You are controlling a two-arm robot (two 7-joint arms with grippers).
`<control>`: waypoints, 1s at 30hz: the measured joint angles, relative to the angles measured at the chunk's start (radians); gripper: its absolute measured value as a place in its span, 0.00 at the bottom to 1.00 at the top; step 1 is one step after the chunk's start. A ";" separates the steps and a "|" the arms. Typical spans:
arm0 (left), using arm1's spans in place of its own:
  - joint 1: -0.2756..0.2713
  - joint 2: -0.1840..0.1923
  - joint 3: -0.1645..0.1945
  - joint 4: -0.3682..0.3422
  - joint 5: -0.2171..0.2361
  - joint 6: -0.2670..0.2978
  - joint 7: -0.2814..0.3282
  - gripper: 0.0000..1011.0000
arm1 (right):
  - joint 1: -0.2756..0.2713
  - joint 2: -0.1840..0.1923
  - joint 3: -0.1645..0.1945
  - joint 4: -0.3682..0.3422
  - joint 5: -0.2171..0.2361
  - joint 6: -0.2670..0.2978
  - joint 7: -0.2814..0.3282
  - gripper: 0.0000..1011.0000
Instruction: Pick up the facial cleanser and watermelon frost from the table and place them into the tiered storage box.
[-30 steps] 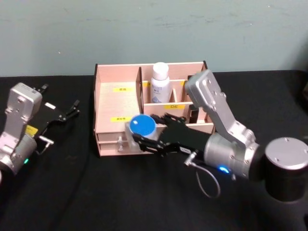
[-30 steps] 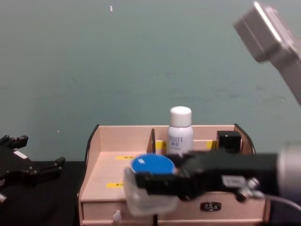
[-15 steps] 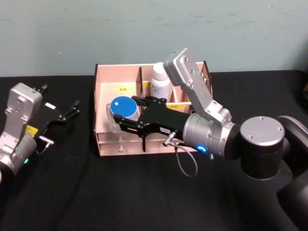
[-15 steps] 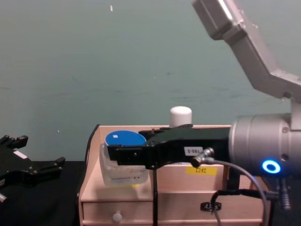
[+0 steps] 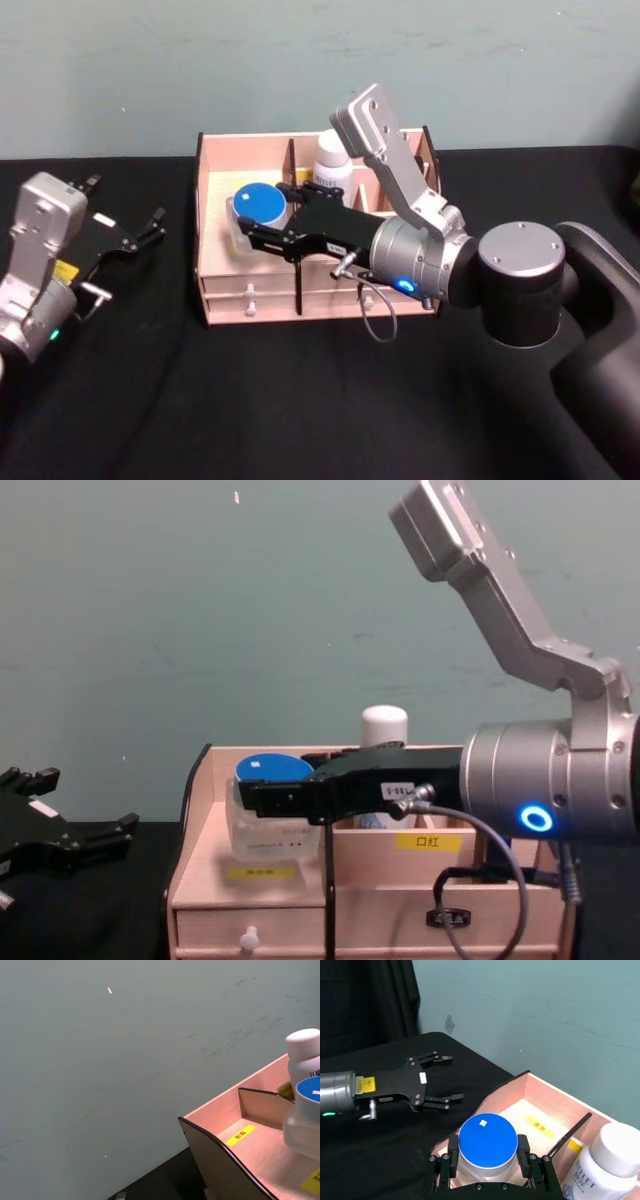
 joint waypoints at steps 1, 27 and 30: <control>0.000 0.000 0.000 0.000 0.000 0.000 0.000 0.99 | 0.002 -0.002 0.000 0.004 0.000 -0.001 0.000 0.69; 0.000 0.000 0.000 0.000 0.000 0.000 0.000 0.99 | 0.086 -0.069 -0.019 0.152 -0.036 -0.029 0.001 0.69; 0.000 0.000 0.000 0.000 0.000 0.000 0.000 0.99 | 0.100 -0.080 -0.017 0.175 -0.040 -0.032 0.001 0.69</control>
